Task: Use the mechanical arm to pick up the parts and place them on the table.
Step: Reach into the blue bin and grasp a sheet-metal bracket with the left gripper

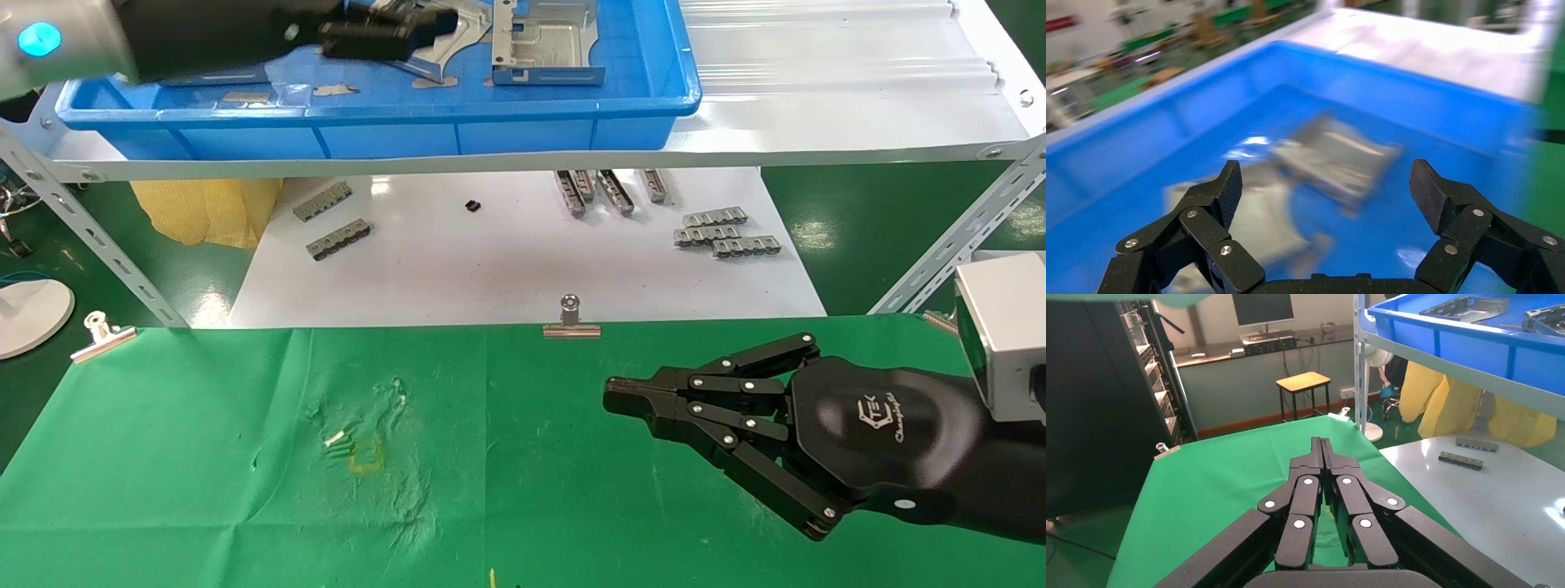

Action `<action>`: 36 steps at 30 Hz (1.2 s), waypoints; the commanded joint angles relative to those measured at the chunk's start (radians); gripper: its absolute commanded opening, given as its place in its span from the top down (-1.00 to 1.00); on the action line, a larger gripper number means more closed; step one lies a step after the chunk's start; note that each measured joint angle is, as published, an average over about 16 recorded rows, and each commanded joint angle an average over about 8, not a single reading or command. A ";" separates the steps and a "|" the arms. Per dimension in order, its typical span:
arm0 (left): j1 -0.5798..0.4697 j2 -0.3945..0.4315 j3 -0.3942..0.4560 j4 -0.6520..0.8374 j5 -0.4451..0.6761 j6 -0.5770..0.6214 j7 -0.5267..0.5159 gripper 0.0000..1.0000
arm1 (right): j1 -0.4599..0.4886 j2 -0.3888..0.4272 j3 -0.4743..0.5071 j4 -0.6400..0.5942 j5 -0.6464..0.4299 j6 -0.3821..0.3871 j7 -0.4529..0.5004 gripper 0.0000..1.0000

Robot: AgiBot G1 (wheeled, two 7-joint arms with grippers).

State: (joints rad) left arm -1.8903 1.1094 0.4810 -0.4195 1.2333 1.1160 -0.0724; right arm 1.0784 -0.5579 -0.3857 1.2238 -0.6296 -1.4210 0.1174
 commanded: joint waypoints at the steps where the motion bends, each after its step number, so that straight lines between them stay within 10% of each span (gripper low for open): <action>1: -0.058 0.059 0.019 0.098 0.049 -0.081 0.022 -1.00 | 0.000 0.000 0.000 0.000 0.000 0.000 0.000 1.00; 5: -0.109 0.136 0.043 0.229 0.098 -0.207 0.057 -0.88 | 0.000 0.000 0.000 0.000 0.000 0.000 0.000 0.78; 13: -0.156 0.209 0.047 0.375 0.110 -0.330 0.045 0.96 | 0.000 0.000 0.000 0.000 0.000 0.000 0.000 -1.00; 36: -0.154 0.232 0.076 0.400 0.151 -0.390 -0.019 1.00 | 0.000 0.000 0.000 0.000 0.000 0.000 0.000 -1.00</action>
State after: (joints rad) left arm -2.0446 1.3417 0.5567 -0.0195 1.3828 0.7269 -0.0904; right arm 1.0784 -0.5579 -0.3857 1.2238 -0.6296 -1.4210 0.1174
